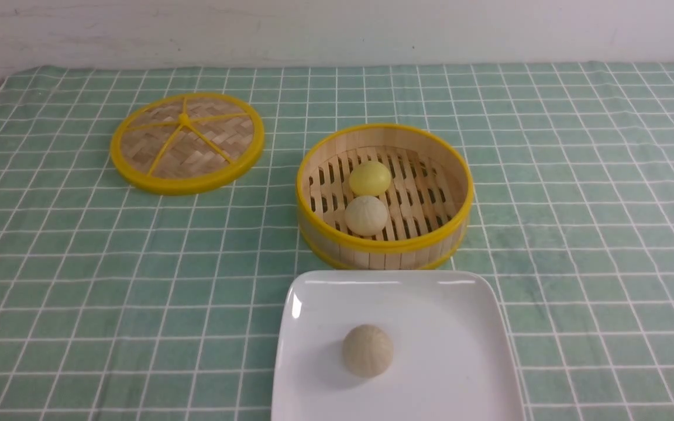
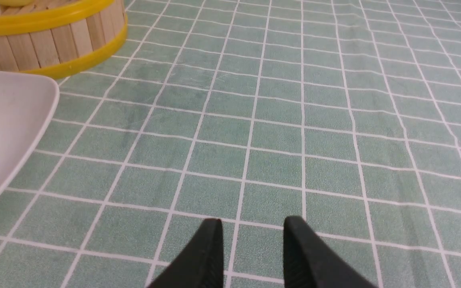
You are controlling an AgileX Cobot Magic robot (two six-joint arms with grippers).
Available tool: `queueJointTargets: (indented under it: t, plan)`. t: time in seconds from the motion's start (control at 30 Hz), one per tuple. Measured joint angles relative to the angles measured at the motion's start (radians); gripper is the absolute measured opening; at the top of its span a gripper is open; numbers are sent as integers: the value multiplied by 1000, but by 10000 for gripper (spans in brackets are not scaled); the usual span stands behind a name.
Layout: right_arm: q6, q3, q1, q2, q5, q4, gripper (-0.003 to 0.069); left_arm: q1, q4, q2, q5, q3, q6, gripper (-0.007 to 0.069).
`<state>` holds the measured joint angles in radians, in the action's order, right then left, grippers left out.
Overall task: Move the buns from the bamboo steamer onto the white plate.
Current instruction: 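Reach into the bamboo steamer and grasp a bun with the left gripper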
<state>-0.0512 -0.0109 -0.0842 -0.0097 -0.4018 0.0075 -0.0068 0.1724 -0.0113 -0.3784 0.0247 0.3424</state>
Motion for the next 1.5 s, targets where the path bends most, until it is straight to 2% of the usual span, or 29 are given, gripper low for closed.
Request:
queueJointTargets:
  t: [0.13,0.23,0.27,0.3,0.37,0.5,0.67,0.8,0.87,0.97,1.17,1.27,1.4,1.5]
  plan:
    - [0,0,0,0,0,0,240,0,0,0,0,0,4,72]
    - [0,0,0,0,0,0,240,0,-45,0,1,0,61,73]
    - [0,0,0,0,0,0,240,0,-107,0,5,0,121,74]
    - [0,0,0,0,0,0,240,0,-118,0,7,0,131,74]
    - [0,0,0,0,0,3,240,0,-283,0,16,0,287,76]
    - [0,0,0,0,0,3,240,0,-452,0,19,2,463,78]
    - [0,0,0,0,0,3,240,0,-492,0,30,2,508,85]
    - [0,0,0,0,0,3,240,-5,-499,-1,24,-22,426,64]
    - [0,0,0,0,0,3,240,-7,-498,-1,-3,-105,344,25]
    - [0,0,0,0,0,3,240,-7,-471,33,-44,-236,281,1]
    - [0,0,0,0,0,3,240,-7,-362,306,-282,-446,238,1]
    - [0,0,0,0,0,3,240,-7,-335,565,-490,-580,140,1]
    - [0,0,0,0,0,3,240,-7,-417,830,-608,-737,-70,1]
    - [0,0,0,0,0,3,240,-16,-611,988,-626,-836,-264,1]
